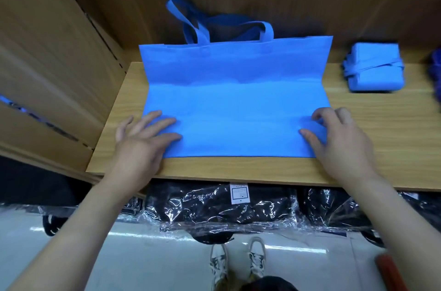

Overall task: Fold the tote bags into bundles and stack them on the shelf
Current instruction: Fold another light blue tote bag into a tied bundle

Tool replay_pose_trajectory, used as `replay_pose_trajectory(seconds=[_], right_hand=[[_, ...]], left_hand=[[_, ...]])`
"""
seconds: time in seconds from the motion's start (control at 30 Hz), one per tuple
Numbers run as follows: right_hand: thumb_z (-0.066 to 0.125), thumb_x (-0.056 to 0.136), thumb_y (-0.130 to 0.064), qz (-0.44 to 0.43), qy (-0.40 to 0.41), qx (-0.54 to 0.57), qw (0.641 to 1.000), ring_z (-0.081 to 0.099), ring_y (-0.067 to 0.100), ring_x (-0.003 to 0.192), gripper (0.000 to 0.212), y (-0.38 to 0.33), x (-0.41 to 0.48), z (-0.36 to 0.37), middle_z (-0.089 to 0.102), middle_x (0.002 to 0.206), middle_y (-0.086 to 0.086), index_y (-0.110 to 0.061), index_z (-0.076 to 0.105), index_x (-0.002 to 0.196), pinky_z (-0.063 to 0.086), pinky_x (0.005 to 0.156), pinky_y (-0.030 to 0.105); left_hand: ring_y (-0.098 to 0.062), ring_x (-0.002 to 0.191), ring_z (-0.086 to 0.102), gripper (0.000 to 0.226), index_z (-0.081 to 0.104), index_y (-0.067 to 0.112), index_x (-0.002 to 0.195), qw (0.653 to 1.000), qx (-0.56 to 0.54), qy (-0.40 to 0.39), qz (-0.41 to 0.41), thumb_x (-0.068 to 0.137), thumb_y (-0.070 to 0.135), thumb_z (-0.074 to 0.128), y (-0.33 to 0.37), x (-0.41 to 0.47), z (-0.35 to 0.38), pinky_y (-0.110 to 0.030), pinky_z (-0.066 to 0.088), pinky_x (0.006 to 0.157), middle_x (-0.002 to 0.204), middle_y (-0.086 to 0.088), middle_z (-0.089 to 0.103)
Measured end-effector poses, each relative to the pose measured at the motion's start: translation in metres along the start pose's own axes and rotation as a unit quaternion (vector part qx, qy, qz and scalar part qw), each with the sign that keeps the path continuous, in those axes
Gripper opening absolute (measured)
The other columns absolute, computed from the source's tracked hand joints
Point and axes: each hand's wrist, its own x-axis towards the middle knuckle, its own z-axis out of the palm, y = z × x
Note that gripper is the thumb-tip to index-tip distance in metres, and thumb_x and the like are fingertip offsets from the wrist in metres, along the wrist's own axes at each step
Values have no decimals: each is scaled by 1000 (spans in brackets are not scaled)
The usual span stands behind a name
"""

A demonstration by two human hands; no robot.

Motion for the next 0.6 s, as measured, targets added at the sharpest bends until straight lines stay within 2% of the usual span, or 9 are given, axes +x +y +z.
replay_pose_trajectory(seconds=[0.07, 0.13, 0.17, 0.23, 0.33, 0.4, 0.47, 0.53, 0.6], right_hand=[[70, 82, -27, -52, 26, -76, 995, 53, 36, 104, 43, -5, 0, -2, 52, 118, 12, -20, 56, 121, 44, 80, 50], [60, 87, -24, -172, -15, -92, 981, 47, 31, 124, 42, -9, -4, 0, 53, 134, 11, -24, 54, 129, 44, 93, 52], [49, 94, -31, -219, -68, -83, 970, 45, 27, 133, 40, -7, -7, 3, 50, 143, 7, -27, 51, 134, 41, 100, 50], [25, 97, -59, -240, -187, -77, 949, 29, 17, 144, 56, 3, -10, 3, 32, 156, -6, -34, 38, 146, 28, 114, 43], [21, 85, -81, -250, -248, -65, 934, 9, 3, 148, 74, 25, -11, -13, 14, 159, -19, -44, 25, 149, 14, 120, 35], [30, 83, -81, -254, -259, -40, 931, 12, -2, 146, 71, 34, -11, -25, 19, 157, -22, -47, 29, 146, 18, 119, 31], [44, 84, -71, -254, -263, -15, 931, 23, -2, 143, 65, 39, -14, -32, 28, 154, -22, -44, 39, 143, 29, 114, 33], [61, 79, -47, -263, -262, 1, 929, 29, -3, 141, 65, 41, -20, -37, 31, 152, -24, -43, 44, 141, 35, 112, 34], [63, 71, -21, -267, -274, 17, 924, 32, -8, 137, 74, 44, -26, -40, 37, 147, -29, -46, 45, 138, 32, 112, 25]], left_hand=[[-12, 139, 37, 41, 52, 38, 132, 996, -38, -83, 21, 95, 27, 40, -3, -3, 1, -44, 24, 111, 143, 15, 49], [-3, 146, 16, 50, 33, 41, 147, 987, -79, -140, 15, 98, 50, 27, -9, -7, 1, -38, 16, 119, 155, 21, 25], [0, 147, 8, 57, 27, 42, 149, 983, -87, -158, 17, 96, 62, 23, -11, -8, 0, -34, 10, 120, 157, 23, 16], [3, 147, 1, 70, 22, 44, 149, 979, -90, -179, 31, 88, 76, 24, -15, -9, -6, -29, 5, 120, 157, 24, 9], [4, 146, 8, 77, 29, 40, 149, 974, -105, -192, 50, 82, 77, 37, -20, -15, -19, -19, 9, 118, 158, 23, 15], [4, 145, 14, 76, 34, 37, 148, 973, -106, -195, 69, 81, 63, 57, -22, -23, -25, -13, 11, 115, 157, 23, 21], [5, 142, 20, 78, 42, 31, 145, 973, -110, -186, 86, 77, 24, 79, -26, -31, -28, -9, 13, 114, 154, 21, 29], [11, 137, 28, 84, 53, 32, 137, 974, -139, -165, 74, 70, -13, 73, -26, -38, -33, -6, 16, 111, 145, 26, 39], [15, 125, 42, 74, 65, 37, 122, 965, -220, -144, 0, 75, -19, 67, -23, -41, -43, -3, 25, 105, 129, 36, 52]])
